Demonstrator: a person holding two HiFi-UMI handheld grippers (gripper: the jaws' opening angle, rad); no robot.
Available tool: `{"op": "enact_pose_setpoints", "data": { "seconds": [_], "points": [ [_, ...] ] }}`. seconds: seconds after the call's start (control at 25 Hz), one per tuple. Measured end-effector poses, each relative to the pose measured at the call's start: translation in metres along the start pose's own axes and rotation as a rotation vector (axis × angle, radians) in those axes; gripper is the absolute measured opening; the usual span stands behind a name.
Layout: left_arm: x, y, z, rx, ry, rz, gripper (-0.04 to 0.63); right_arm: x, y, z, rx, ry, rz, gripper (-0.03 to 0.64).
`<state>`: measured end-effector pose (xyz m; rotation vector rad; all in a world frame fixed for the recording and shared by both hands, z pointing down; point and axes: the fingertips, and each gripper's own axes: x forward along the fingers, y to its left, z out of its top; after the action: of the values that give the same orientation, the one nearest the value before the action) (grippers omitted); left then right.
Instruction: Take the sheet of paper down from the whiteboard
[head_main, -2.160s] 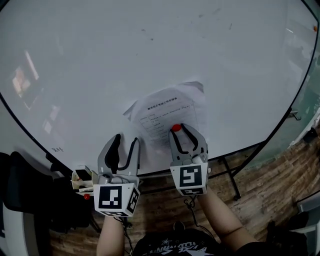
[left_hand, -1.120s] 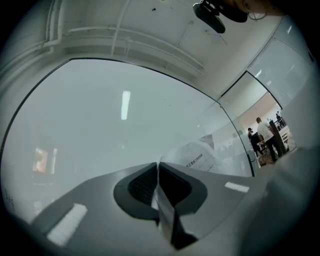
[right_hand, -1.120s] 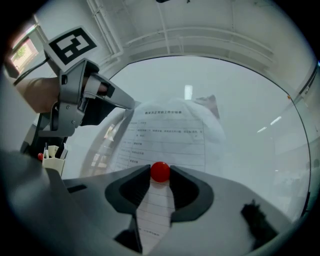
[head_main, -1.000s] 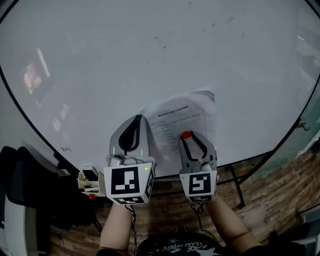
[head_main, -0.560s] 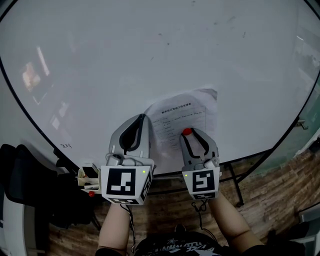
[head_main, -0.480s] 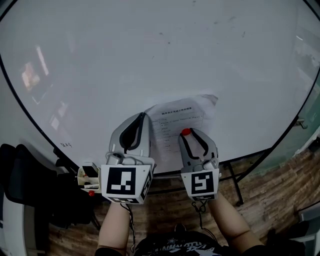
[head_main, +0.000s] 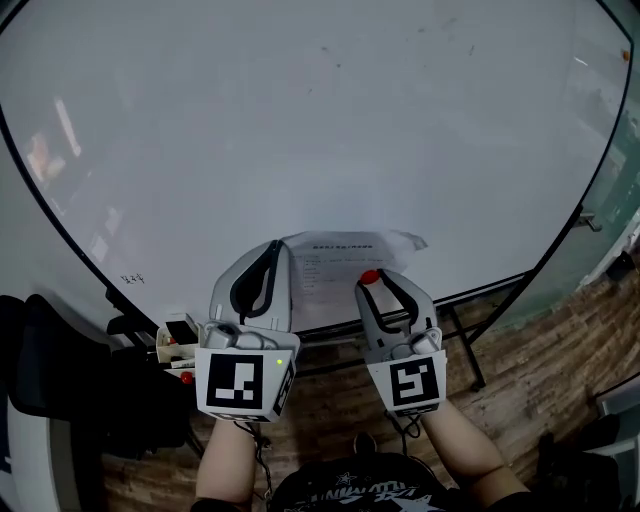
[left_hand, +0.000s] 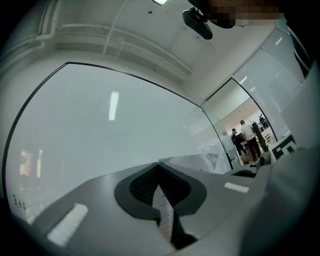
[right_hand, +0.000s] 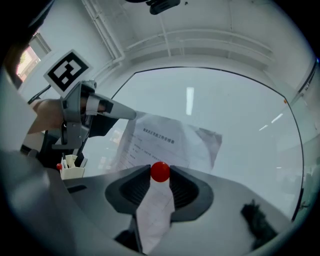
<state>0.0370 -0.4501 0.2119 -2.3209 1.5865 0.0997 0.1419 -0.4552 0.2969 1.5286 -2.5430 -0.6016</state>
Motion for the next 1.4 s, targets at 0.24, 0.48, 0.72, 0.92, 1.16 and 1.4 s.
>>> {"op": "enact_pose_setpoints", "data": {
  "seconds": [0.24, 0.48, 0.72, 0.92, 1.16, 1.4],
  "points": [
    [-0.051, 0.02, -0.03, -0.057, 0.085, 0.015, 0.008, -0.024, 0.028, 0.008, 0.01, 0.019, -0.008, 0.13],
    [-0.111, 0.022, -0.046, -0.12, 0.131, -0.034, 0.008, -0.05, 0.067, 0.009, 0.035, 0.056, -0.04, 0.13],
    [-0.164, 0.017, -0.056, -0.154, 0.17, -0.074, 0.008, -0.082, 0.098, 0.019, 0.028, 0.099, -0.084, 0.13],
    [-0.201, 0.027, -0.081, -0.199, 0.223, -0.091, 0.008, -0.11, 0.125, 0.022, 0.0, 0.151, -0.109, 0.13],
    [-0.236, 0.039, -0.105, -0.223, 0.283, -0.101, 0.008, -0.13, 0.145, 0.023, 0.001, 0.187, -0.138, 0.13],
    [-0.265, 0.039, -0.109, -0.242, 0.309, -0.067, 0.008, -0.146, 0.153, 0.03, 0.02, 0.175, -0.117, 0.13]
  ]
}}
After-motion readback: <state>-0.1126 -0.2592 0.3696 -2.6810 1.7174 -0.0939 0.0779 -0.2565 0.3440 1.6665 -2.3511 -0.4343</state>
